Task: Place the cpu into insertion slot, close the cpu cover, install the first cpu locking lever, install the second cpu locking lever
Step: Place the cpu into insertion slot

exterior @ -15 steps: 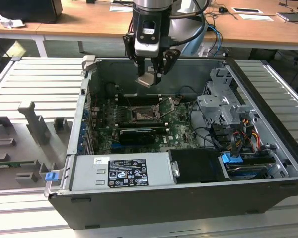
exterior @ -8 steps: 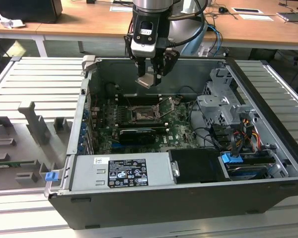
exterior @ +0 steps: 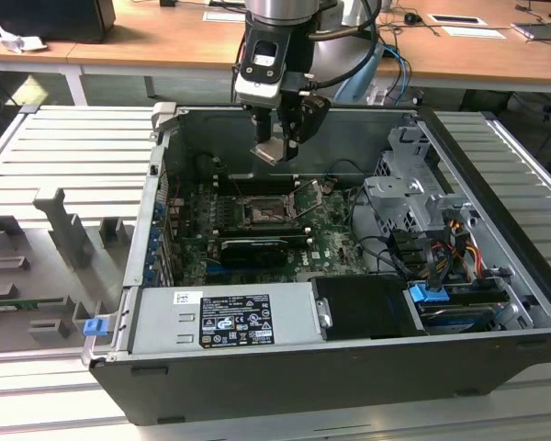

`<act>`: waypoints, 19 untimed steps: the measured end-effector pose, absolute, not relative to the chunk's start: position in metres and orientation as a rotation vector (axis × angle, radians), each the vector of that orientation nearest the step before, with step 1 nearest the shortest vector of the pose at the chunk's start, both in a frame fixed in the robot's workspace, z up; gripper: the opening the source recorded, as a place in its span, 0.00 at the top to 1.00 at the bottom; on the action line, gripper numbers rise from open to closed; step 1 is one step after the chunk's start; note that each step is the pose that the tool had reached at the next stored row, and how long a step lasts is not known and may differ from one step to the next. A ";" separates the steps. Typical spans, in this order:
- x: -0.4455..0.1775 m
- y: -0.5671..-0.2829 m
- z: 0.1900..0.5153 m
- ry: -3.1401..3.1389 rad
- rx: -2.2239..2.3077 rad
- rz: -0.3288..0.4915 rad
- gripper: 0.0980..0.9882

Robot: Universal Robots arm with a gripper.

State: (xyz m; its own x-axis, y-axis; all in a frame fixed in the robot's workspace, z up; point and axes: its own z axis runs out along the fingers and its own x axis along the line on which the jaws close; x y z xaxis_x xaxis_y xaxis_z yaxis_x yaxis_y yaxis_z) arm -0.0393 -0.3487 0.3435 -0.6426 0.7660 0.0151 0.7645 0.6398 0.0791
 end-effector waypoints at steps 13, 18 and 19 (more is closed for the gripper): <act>-0.039 -0.349 0.341 2.740 1.481 0.118 0.52; -0.039 -0.349 0.339 2.674 1.590 0.113 0.52; -0.039 -0.349 0.339 2.666 1.602 0.113 0.52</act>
State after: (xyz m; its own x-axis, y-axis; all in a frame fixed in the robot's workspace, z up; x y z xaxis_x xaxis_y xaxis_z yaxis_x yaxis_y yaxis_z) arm -0.0393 -0.3487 0.3390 -0.4697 0.8827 0.0120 0.8806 0.4675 0.0771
